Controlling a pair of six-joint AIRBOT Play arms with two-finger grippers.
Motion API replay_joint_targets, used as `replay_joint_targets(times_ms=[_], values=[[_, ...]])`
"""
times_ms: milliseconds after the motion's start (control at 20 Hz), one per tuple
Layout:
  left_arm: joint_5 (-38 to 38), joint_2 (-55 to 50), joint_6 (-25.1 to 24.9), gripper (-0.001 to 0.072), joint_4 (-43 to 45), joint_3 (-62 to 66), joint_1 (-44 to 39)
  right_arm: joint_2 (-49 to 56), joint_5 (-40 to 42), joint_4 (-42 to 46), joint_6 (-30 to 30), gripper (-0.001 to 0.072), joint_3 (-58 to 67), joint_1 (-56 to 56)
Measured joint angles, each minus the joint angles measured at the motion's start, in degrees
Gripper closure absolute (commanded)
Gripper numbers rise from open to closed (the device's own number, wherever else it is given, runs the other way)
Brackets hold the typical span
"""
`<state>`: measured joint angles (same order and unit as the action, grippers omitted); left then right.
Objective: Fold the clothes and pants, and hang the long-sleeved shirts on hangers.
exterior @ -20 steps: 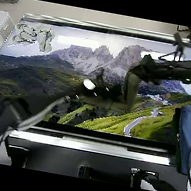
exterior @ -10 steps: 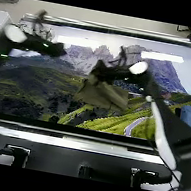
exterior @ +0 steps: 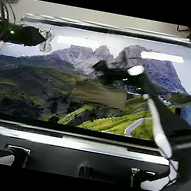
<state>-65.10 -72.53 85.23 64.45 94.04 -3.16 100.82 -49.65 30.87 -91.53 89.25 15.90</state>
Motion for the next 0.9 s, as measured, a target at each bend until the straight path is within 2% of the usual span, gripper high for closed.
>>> replay_joint_targets(times_ms=[100, 250, 350, 550, 600, 650, 700, 750, 900], values=[[-0.6, 0.4, -0.4, 0.0689, 0.2, 0.0, 0.1, -2.3, -7.9, 9.3, -1.9, 0.0035, -0.1, -8.1], [-1.0, 0.6, -0.8, 0.0689, 0.2, 0.0, -0.2, -3.5, -20.3, 21.9, -4.8, 0.0035, -4.2, -17.8], [-1.2, 0.7, -0.9, 0.0689, 0.2, 0.0, -0.9, -3.6, -22.8, 22.6, -3.1, 0.0033, -9.0, -20.7], [-1.4, 0.7, -0.6, 0.0689, 0.2, 0.0, -2.3, -0.9, -21.4, 15.8, 4.1, 0.0045, -15.3, -20.5], [-1.4, 0.7, -0.6, 0.0689, 0.2, 0.0, -2.4, 0.0, -21.1, 14.5, 5.3, 0.0162, -16.0, -20.0], [-1.4, 0.7, -0.4, 0.0689, 0.2, 0.0, -2.6, 0.6, -20.6, 13.5, 6.3, 0.0365, -16.4, -19.5], [-1.4, 0.7, -0.4, 0.0689, 0.2, 0.0, -2.7, 1.2, -19.7, 12.7, 7.3, 0.0612, -16.8, -19.0], [-1.4, 0.7, -0.3, 0.0689, 0.2, 0.0, -2.8, 1.5, -19.4, 11.8, 8.2, 0.0673, -17.0, -18.8], [-1.4, 0.7, -0.2, 0.0689, 0.2, 0.0, -3.0, 1.1, -19.6, 8.3, 11.5, 0.0676, -15.2, -19.5]])
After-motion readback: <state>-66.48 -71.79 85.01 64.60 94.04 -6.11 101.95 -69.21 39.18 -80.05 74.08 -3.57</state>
